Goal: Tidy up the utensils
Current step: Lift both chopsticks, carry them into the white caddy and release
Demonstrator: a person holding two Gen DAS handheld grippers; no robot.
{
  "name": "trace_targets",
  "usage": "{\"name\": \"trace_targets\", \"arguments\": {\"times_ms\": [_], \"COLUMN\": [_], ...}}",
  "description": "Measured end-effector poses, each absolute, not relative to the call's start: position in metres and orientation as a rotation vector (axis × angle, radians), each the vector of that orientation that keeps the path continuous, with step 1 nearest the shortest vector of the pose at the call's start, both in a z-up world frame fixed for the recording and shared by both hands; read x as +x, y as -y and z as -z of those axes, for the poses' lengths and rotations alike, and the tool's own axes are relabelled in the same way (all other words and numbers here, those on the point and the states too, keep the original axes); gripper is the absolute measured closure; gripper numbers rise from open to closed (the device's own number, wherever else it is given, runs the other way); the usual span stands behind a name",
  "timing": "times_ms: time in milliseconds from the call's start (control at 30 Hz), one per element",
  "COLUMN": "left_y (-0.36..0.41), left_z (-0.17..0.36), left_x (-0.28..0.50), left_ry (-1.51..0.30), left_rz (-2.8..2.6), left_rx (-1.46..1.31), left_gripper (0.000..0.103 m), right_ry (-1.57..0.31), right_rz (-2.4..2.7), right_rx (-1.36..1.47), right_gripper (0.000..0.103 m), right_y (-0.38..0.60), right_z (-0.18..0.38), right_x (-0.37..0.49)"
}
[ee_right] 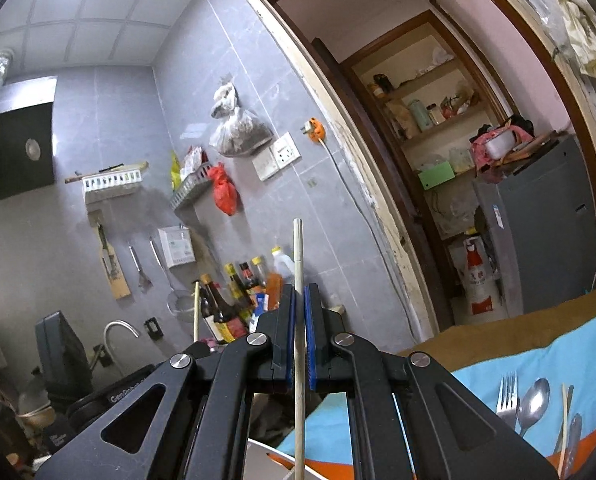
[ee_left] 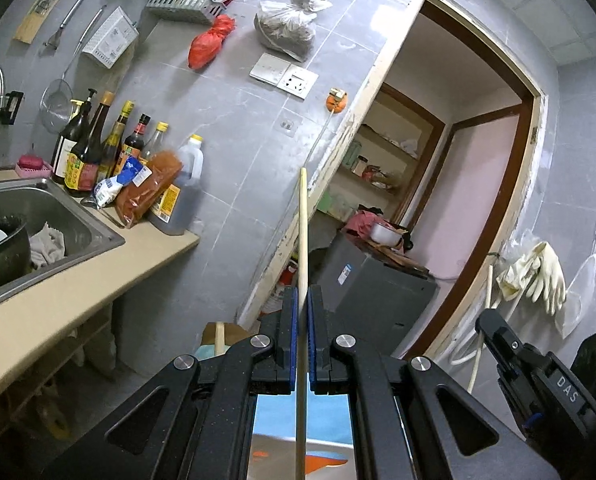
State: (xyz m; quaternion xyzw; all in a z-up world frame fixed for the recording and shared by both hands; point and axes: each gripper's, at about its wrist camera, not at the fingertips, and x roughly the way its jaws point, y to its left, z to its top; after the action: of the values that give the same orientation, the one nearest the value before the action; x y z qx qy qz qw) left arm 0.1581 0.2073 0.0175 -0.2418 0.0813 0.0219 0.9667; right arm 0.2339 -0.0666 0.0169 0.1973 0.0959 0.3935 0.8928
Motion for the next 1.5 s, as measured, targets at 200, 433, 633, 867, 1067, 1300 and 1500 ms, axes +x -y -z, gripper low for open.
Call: {"name": "trace_targets", "arguments": {"times_ms": [200, 433, 633, 867, 1067, 1300, 1500], "left_y": [-0.199, -0.194, -0.189, -0.186, -0.18, -0.168, -0.141], "left_z": [-0.003, 0.006, 0.015, 0.015, 0.006, -0.013, -0.032], "left_x": [0.162, 0.162, 0.161, 0.159, 0.154, 0.147, 0.143], "left_ry": [-0.172, -0.19, -0.22, -0.248, -0.263, -0.267, -0.258], "left_rz": [-0.085, -0.097, -0.1, -0.08, -0.061, -0.057, -0.055], "left_rx": [-0.433, -0.387, -0.359, -0.342, -0.33, -0.318, -0.285], "left_gripper": [0.101, 0.101, 0.101, 0.1, 0.094, 0.075, 0.053], "right_ry": [-0.211, -0.221, -0.231, -0.265, -0.28, -0.309, -0.307], "right_rz": [-0.813, -0.816, -0.817, -0.813, -0.803, -0.758, -0.693], "right_rx": [0.432, 0.417, 0.392, 0.374, 0.361, 0.357, 0.338], "right_gripper": [0.1, 0.1, 0.099, 0.099, 0.089, 0.079, 0.059], "right_y": [0.069, 0.063, 0.06, 0.061, 0.068, 0.094, 0.131], "right_z": [0.0, 0.008, 0.013, 0.014, 0.005, -0.004, -0.015], "right_x": [0.236, 0.234, 0.23, 0.227, 0.224, 0.222, 0.218]}}
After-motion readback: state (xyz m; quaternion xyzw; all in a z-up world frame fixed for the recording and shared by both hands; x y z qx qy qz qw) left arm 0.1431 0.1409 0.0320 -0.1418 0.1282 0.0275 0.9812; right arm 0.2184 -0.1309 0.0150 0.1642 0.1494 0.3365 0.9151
